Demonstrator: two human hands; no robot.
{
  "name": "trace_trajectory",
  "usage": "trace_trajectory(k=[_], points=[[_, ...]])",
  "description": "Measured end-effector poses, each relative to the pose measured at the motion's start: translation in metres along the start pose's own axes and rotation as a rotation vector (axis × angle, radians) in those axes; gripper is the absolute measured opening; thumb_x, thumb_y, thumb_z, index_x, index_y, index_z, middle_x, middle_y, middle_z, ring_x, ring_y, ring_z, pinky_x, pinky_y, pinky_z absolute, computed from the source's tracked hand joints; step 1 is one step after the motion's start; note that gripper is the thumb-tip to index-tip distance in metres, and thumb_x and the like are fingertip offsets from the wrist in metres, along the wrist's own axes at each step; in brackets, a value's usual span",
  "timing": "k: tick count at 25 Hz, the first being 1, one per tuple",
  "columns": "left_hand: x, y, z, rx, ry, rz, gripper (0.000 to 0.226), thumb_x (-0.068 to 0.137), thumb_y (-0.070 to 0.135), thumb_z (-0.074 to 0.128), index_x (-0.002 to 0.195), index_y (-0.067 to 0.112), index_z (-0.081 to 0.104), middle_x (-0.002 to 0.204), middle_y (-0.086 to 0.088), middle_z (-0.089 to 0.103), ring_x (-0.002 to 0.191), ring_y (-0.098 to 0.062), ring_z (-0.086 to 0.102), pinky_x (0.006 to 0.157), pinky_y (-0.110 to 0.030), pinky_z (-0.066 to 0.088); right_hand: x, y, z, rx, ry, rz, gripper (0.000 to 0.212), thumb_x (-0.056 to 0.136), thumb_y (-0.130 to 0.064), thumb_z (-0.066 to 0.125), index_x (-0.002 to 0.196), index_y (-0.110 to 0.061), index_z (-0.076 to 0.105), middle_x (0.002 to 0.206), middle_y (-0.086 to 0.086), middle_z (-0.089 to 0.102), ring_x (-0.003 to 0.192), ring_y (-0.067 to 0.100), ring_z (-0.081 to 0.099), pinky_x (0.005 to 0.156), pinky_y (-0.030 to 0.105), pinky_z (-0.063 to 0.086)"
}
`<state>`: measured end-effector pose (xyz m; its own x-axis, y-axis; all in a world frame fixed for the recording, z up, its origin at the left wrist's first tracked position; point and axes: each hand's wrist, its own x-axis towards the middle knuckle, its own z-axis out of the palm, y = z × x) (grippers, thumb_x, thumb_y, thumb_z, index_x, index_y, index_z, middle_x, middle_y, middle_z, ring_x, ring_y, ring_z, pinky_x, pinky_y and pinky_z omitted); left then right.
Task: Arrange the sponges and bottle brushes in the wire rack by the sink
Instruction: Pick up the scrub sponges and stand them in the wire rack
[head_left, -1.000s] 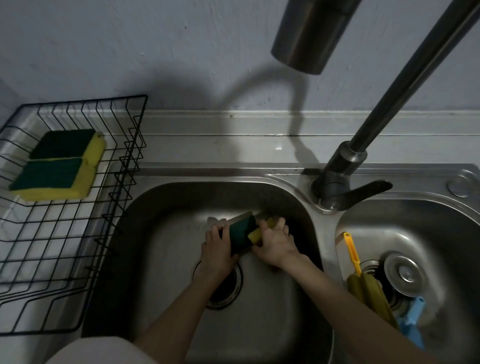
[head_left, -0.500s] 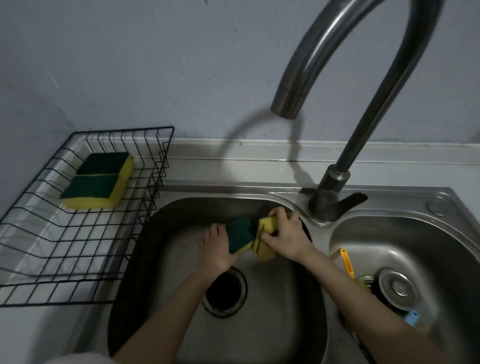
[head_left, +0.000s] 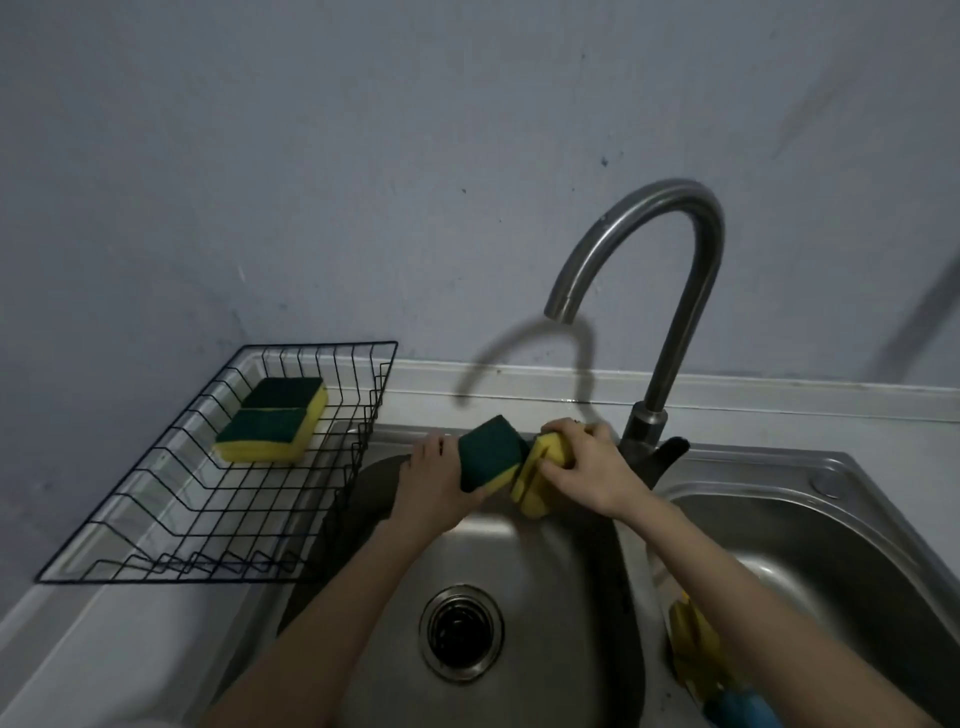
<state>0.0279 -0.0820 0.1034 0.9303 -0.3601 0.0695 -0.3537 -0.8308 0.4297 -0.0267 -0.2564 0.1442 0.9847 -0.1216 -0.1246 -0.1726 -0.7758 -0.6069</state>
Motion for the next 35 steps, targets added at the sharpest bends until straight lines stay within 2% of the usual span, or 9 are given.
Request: trace_trajectory(k=[4, 9, 16, 20, 22, 25, 29, 32, 35], points=[[-0.01, 0.002, -0.03, 0.016, 0.208, 0.076, 0.073, 0.067, 0.054, 0.049, 0.116, 0.0, 0.049, 0.111, -0.022, 0.055, 0.098, -0.036, 0.054, 0.08, -0.043, 0.047, -0.015, -0.02, -0.016, -0.046, 0.106, -0.056, 0.048, 0.083, -0.033, 0.057, 0.128, -0.022, 0.042, 0.126, 0.017, 0.042, 0.122, 0.035, 0.037, 0.106, 0.047, 0.037], [-0.035, -0.016, -0.074, 0.051, 0.236, -0.036, 0.066, 0.081, 0.041, 0.057, 0.132, 0.007, 0.032, 0.132, -0.014, 0.041, 0.12, -0.028, 0.041, 0.099, -0.04, 0.039, -0.027, -0.054, -0.013, -0.065, 0.187, -0.133, 0.044, 0.079, -0.029, 0.061, 0.12, -0.018, 0.047, 0.124, 0.015, 0.044, 0.119, 0.033, 0.037, 0.104, 0.042, 0.035], [-0.079, -0.08, -0.118, 0.057, 0.295, -0.186, 0.073, 0.08, 0.041, 0.059, 0.137, 0.007, 0.028, 0.133, -0.017, 0.04, 0.121, -0.032, 0.04, 0.101, -0.043, 0.038, -0.024, -0.113, 0.023, 0.039, 0.257, -0.255, 0.041, 0.079, -0.028, 0.065, 0.114, -0.013, 0.05, 0.121, 0.017, 0.048, 0.116, 0.033, 0.041, 0.098, 0.033, 0.033], [-0.1, -0.12, -0.142, 0.018, 0.365, -0.274, 0.071, 0.078, 0.039, 0.064, 0.133, 0.004, 0.035, 0.13, -0.02, 0.044, 0.117, -0.034, 0.043, 0.098, -0.045, 0.042, -0.015, -0.144, 0.048, 0.089, 0.189, -0.282, 0.039, 0.08, -0.029, 0.065, 0.108, -0.011, 0.045, 0.108, 0.01, 0.041, 0.112, 0.028, 0.045, 0.087, 0.024, 0.033], [-0.109, -0.138, -0.15, -0.016, 0.389, -0.287, 0.071, 0.076, 0.038, 0.066, 0.131, 0.003, 0.038, 0.127, -0.021, 0.046, 0.114, -0.035, 0.045, 0.095, -0.046, 0.042, -0.008, -0.155, 0.06, 0.098, 0.165, -0.271, 0.035, 0.081, -0.028, 0.064, 0.103, -0.014, 0.041, 0.104, 0.006, 0.036, 0.112, 0.028, 0.045, 0.086, 0.024, 0.034], [-0.119, -0.165, -0.157, -0.047, 0.419, -0.287, 0.079, 0.067, 0.05, 0.066, 0.126, 0.002, 0.044, 0.121, -0.024, 0.051, 0.109, -0.037, 0.048, 0.09, -0.046, 0.044, 0.005, -0.172, 0.08, 0.107, 0.109, -0.231, 0.044, 0.083, -0.028, 0.062, 0.117, -0.01, 0.041, 0.109, 0.01, 0.039, 0.107, 0.028, 0.047, 0.081, 0.022, 0.033], [-0.12, -0.193, -0.161, -0.073, 0.401, -0.349, 0.072, 0.069, 0.044, 0.072, 0.124, 0.006, 0.045, 0.12, -0.02, 0.051, 0.107, -0.033, 0.049, 0.087, -0.042, 0.045, 0.024, -0.189, 0.108, 0.07, 0.04, -0.208, 0.054, 0.084, -0.028, 0.06, 0.131, -0.01, 0.039, 0.128, 0.017, 0.04, 0.115, 0.03, 0.048, 0.096, 0.026, 0.038], [-0.119, -0.209, -0.159, -0.152, 0.38, -0.379, 0.063, 0.07, 0.038, 0.072, 0.119, 0.008, 0.047, 0.118, -0.018, 0.049, 0.103, -0.029, 0.05, 0.086, -0.04, 0.048, 0.041, -0.197, 0.131, 0.032, -0.017, -0.229, 0.051, 0.084, -0.026, 0.061, 0.129, -0.009, 0.045, 0.13, 0.016, 0.042, 0.119, 0.029, 0.047, 0.097, 0.025, 0.037], [-0.116, -0.224, -0.155, -0.191, 0.373, -0.381, 0.061, 0.07, 0.035, 0.073, 0.12, 0.01, 0.05, 0.119, -0.018, 0.051, 0.108, -0.032, 0.05, 0.09, -0.045, 0.048, 0.059, -0.203, 0.156, 0.005, -0.052, -0.251, 0.051, 0.082, -0.03, 0.064, 0.128, -0.011, 0.049, 0.132, 0.014, 0.046, 0.124, 0.029, 0.042, 0.103, 0.031, 0.035]])
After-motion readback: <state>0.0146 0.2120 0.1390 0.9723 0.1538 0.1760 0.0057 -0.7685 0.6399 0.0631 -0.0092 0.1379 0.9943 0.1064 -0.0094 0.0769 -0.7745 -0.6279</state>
